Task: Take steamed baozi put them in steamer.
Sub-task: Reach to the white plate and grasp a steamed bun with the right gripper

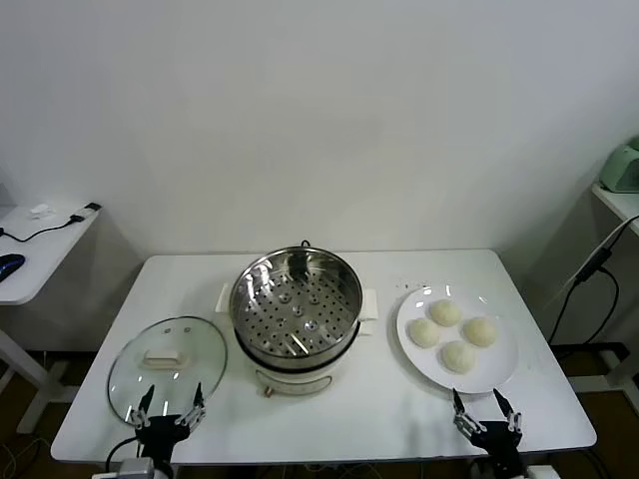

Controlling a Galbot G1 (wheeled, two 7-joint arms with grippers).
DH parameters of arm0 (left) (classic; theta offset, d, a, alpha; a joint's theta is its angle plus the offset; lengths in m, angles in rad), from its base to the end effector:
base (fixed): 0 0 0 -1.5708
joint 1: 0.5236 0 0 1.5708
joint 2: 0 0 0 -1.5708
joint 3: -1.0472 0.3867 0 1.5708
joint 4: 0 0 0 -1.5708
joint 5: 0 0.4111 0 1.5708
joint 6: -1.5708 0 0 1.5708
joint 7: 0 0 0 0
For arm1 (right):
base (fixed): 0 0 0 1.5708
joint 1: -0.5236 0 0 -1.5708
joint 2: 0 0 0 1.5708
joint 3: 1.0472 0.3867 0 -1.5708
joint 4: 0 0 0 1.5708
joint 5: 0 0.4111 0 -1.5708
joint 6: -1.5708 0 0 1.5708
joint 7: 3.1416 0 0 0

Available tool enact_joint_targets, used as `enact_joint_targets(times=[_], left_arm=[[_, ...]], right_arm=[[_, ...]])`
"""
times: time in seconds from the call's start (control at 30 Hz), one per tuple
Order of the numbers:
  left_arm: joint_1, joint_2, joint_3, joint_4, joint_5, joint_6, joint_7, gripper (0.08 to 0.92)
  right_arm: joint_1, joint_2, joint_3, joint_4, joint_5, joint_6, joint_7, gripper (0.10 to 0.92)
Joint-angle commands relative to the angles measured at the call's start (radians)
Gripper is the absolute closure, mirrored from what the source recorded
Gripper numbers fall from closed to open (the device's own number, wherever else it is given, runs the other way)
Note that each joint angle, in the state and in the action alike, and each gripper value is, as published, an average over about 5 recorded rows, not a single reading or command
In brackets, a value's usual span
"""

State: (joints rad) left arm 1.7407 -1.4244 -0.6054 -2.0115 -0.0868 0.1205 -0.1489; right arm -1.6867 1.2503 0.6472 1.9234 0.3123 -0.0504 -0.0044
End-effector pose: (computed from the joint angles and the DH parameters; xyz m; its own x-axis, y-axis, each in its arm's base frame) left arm 0.1542 0.0609 -0.3943 -0.9246 -0.1681 0.3419 -0.1296 0.9826 0.1327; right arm 0.1775 -0.1222 -0.4028 -0.9501 -0.0018 0.3119 -0.0112 0.9995 -0.0282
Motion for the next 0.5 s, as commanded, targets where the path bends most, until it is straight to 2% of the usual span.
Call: enact_joint_targets(times=[0.03,0.23,0.33,0.5], left_arm=[[-0.001,0.011,0.003,0.000,0.000,-0.004,0.000,0.177],[-0.009,0.017,0.005,-0.002,-0.001,-0.008,0.000,0.177],[-0.012,0.018,0.005,-0.002,-0.003,-0.012,0.001,0.177],[-0.013,0.018,0.008,0.005,-0.006,-0.021,0.000,0.177]], right_arm=[[0.190,-0.104,0.014,0.006,-0.031,-0.154,-0.002,0.203],[0.534,-0.320,-0.080,-0.130,-0.016,-0.249,-0.022,0.203],[0.699,-0.448,-0.196,-0.234,-0.033,-0.272,-0.125,0.202],[0.962,-0.697,-0.491,-0.374,-0.088,-0.280,-0.390,0.203]])
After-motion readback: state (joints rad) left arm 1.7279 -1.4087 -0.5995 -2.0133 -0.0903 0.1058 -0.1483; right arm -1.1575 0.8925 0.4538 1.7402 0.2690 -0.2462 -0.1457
